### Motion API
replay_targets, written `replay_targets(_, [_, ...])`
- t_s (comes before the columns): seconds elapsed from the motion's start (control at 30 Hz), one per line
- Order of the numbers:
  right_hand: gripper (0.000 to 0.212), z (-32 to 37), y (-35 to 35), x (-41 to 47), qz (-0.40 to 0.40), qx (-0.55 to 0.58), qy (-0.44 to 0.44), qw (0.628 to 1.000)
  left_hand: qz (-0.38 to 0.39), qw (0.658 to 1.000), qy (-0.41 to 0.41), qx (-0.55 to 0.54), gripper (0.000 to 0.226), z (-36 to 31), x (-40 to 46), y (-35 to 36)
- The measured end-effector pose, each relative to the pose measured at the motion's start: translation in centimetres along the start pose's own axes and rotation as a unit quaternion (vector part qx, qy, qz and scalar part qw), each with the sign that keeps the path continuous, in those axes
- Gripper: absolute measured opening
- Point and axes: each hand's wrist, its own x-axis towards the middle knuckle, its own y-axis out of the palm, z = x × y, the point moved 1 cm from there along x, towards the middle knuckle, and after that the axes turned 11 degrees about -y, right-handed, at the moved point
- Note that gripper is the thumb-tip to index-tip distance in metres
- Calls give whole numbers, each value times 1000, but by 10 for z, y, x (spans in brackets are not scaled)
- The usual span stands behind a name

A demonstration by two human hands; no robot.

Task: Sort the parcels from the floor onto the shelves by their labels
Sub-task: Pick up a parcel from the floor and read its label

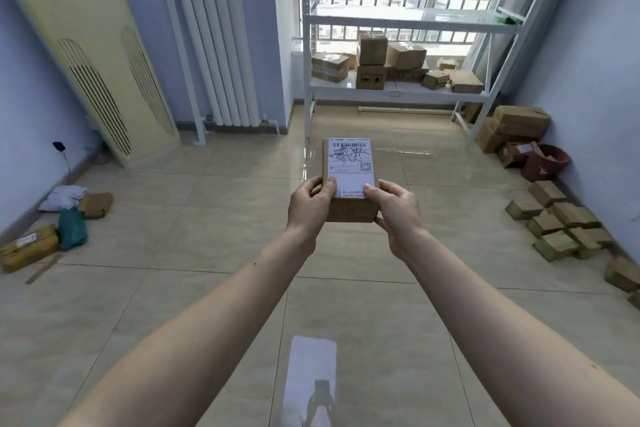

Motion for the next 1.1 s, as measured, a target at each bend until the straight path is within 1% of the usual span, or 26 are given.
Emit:
replay_targets(0.07, [61, -2, 12, 36, 0, 0, 2, 1000, 1, 1000, 4, 2, 2, -10, 36, 3])
replay_targets(0.13, [61, -4, 25, 73, 0, 2, 0, 1000, 3, 1000, 8, 7, 8, -23, 72, 4])
replay_targets(0.23, [59, -4, 47, 128, -6, 6, -1, 1000, 14, 1000, 9, 11, 7, -46, 128, 7])
replay_targets(0.33, [57, 1, 65, 179, -14, 11, -2, 1000, 21, 1000, 14, 15, 25, -68, 180, 11])
replay_targets(0.37, [56, 2, 69, 196, -16, 12, -3, 1000, 25, 999, 15, 15, 28, -76, 196, 14])
replay_targets(0.43, [56, 6, 77, 229, -16, 13, -4, 1000, 30, 999, 17, 16, 24, -89, 230, 21])
replay_targets(0.5, [57, 8, 83, 260, -23, 12, -5, 1000, 36, 999, 17, 18, 10, -98, 261, 28])
replay_targets(0.53, [58, 8, 86, 276, -28, 13, -6, 1000, 40, 999, 18, 19, 7, -103, 276, 32])
replay_targets(0.63, [59, 7, 94, 328, -37, 11, -7, 999, 47, 999, 19, 19, 11, -116, 327, 45])
replay_targets(0.73, [56, 6, 103, 384, -34, 11, -9, 999, 47, 998, 24, 19, 8, -130, 381, 61])
replay_targets(0.83, [56, 9, 111, 445, -23, 9, -13, 1000, 42, 998, 32, 18, 16, -146, 436, 78])
replay_targets(1.1, [58, 21, 132, 592, 4, -3, -17, 1000, 27, 999, 24, 4, 12, -194, 565, 116])
